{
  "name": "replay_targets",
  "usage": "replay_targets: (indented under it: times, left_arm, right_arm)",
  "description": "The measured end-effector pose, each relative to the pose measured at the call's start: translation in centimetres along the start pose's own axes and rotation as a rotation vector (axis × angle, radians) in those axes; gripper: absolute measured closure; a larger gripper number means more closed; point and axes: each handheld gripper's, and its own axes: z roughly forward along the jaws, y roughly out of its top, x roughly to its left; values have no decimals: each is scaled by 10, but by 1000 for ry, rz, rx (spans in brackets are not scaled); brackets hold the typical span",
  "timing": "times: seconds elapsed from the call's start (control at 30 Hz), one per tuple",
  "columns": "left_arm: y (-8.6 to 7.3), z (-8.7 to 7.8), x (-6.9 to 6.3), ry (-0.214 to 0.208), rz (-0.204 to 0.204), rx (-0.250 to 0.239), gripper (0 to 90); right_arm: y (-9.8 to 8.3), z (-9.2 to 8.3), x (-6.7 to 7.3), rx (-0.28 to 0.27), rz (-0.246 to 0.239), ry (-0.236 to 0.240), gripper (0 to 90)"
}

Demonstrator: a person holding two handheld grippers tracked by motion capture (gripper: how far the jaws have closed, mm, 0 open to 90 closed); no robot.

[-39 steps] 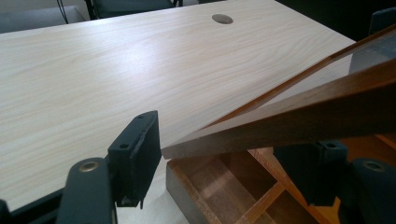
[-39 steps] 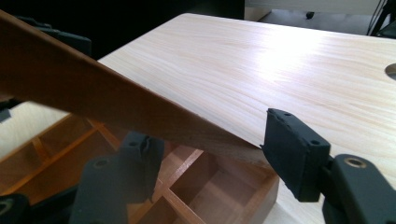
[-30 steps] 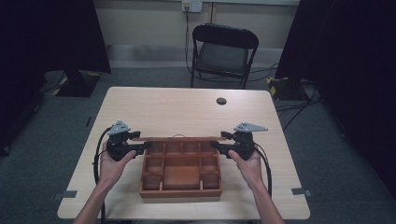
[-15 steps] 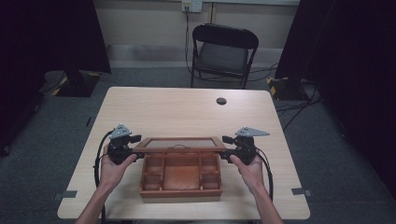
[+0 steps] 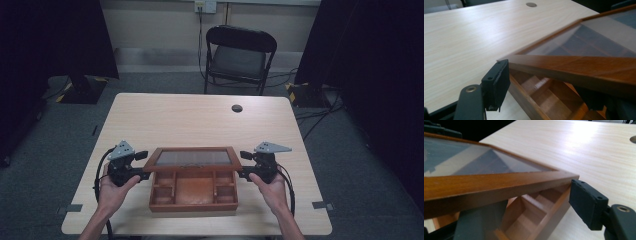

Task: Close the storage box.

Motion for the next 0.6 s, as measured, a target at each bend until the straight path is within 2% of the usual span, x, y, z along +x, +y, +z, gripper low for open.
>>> replay_targets:
  times: [0.03,0.17,0.27,0.43,0.47,0.6]
  left_arm:
    - [-2,0,-2,2,7,6,312]
    - [-10,-2,-4,-8,-7,13,311]
    - [-15,-5,-4,-10,-18,13,309]
    - [-19,-8,1,-9,-40,20,299]
    - [-20,-8,2,-4,-32,28,298]
    - [-24,-7,7,-1,-59,30,303]
  right_arm:
    - [-2,-1,1,6,-3,2,311]
    - [-11,-6,1,9,13,7,308]
    - [-15,-9,3,23,3,0,310]
    - [-19,-14,3,19,7,-5,311]
    - [-19,-15,3,18,7,-6,311]
    - [-22,-15,2,23,7,-7,311]
